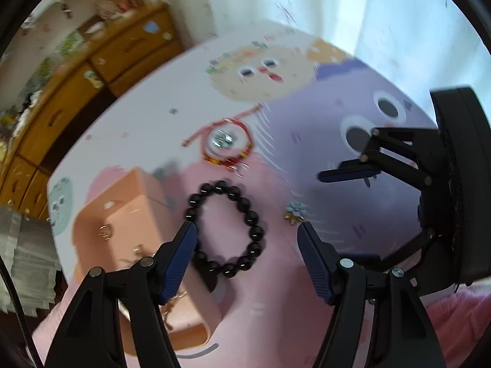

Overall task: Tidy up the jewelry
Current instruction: 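Grasp the black bead bracelet with the left gripper while the right gripper grasps the blue flower brooch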

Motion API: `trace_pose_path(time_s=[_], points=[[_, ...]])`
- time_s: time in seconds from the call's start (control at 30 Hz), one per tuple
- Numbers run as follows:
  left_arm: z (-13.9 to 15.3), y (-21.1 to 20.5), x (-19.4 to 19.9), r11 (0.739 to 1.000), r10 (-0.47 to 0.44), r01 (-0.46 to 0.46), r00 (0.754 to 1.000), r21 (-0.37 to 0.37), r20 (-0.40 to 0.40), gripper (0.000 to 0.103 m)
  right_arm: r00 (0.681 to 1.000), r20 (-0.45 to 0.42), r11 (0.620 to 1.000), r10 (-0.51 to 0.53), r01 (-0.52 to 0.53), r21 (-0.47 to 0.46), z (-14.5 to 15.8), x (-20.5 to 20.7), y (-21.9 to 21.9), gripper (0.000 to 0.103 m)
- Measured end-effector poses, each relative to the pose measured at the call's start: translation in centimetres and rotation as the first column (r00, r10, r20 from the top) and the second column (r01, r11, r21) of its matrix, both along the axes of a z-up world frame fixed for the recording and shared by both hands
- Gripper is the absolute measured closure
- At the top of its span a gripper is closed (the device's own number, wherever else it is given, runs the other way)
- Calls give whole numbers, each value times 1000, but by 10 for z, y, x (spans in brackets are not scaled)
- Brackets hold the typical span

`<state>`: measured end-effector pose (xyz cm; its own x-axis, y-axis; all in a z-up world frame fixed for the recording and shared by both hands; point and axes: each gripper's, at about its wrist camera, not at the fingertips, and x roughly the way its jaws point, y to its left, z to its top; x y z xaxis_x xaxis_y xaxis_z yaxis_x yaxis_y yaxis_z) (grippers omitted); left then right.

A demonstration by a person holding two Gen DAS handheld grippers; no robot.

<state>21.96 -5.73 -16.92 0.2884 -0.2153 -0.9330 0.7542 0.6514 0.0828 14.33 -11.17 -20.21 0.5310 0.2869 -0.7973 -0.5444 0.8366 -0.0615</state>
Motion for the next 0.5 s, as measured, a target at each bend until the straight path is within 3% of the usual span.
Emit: trace_pose_path(time_s=[0.1,0.2,0.33,0.5], points=[[-11,-9,1,999,-14,15,1000,33,-14,48,1000,-17,1000,-8,9,16,-5,5,0,52],[-20,-14,3,998,-22,25,999,58,-38,51,1000,-14,999,-11,11,38,-5,9,-1,56],[-31,-17,5,995,-17,23,997,94,-70,63,1000,-20,997,-19,20,69,-6,13,-3,62],[-41,-18,7,993,1,9,997,119,-81,65,1000,-26,997,-9,11,82,-9,18,-3,71]])
